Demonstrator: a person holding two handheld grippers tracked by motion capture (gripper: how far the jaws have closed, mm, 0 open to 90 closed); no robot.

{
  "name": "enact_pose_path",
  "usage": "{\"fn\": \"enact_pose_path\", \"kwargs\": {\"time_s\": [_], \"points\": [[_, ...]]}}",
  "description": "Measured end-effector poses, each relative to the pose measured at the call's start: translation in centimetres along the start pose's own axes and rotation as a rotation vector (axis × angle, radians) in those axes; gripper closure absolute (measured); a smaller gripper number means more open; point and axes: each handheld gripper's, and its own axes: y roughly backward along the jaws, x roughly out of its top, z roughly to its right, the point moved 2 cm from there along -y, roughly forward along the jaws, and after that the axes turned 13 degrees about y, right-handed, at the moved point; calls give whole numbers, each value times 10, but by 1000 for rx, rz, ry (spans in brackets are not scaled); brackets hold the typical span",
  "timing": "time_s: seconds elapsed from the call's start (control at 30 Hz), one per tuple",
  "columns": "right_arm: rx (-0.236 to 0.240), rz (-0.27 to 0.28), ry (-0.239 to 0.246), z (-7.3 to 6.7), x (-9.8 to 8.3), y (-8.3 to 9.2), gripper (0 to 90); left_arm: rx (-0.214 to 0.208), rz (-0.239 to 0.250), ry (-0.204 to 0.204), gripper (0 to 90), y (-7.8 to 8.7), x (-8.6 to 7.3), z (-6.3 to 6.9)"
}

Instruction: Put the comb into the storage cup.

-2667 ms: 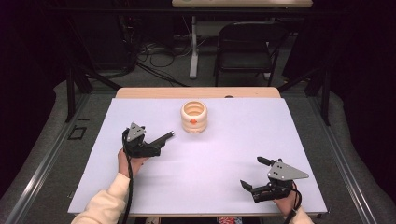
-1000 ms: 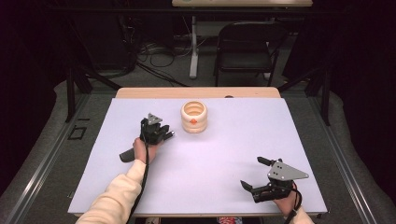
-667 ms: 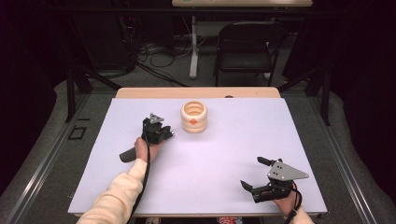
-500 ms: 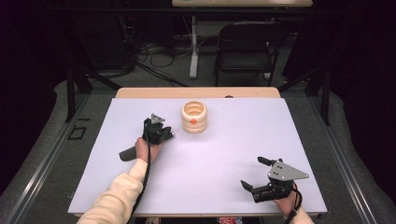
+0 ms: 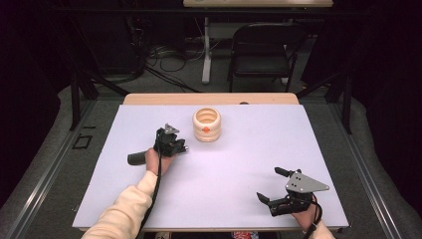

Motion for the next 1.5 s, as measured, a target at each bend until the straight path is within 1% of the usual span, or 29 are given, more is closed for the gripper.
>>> {"fn": "enact_pose_path", "kwargs": {"time_s": [0.17, 0.27, 0.53, 0.57, 0.6, 0.67, 0.73, 1.0, 1.1, 1.17, 1.33, 1.4, 1.5], "points": [[1, 1, 1, 0, 0, 0, 0, -10, -21, -20, 894, 3, -3, 4], [1, 1, 1, 0, 0, 0, 0, -15, -30, -25, 894, 5, -4, 6], [1, 2, 1, 0, 0, 0, 0, -33, -57, -52, 894, 13, -12, 11], [1, 2, 1, 0, 0, 0, 0, -33, -57, -52, 894, 13, -12, 11], [1, 1, 3, 0, 0, 0, 0, -39, -71, -53, 894, 16, -14, 12], [1, 1, 2, 0, 0, 0, 0, -39, -70, -56, 894, 16, -15, 12], [1, 1, 2, 0, 0, 0, 0, -48, -86, -57, 894, 20, -18, 12], [1, -2, -1, 0, 0, -1, 0, -50, -98, -62, 894, 26, -23, 13], [0, -2, -1, 0, 0, -1, 0, -56, -109, -67, 894, 29, -25, 13], [1, -2, -1, 0, 0, -1, 0, -56, -110, -63, 894, 30, -27, 13], [0, 0, 1, 0, 0, -1, 0, -48, -120, -75, 894, 37, -30, 12], [0, 2, 0, 0, 0, -1, 0, -47, -116, -72, 894, 38, -31, 11], [3, 2, 2, 0, 0, -1, 0, -44, -123, -75, 894, 40, -33, 10]]}}
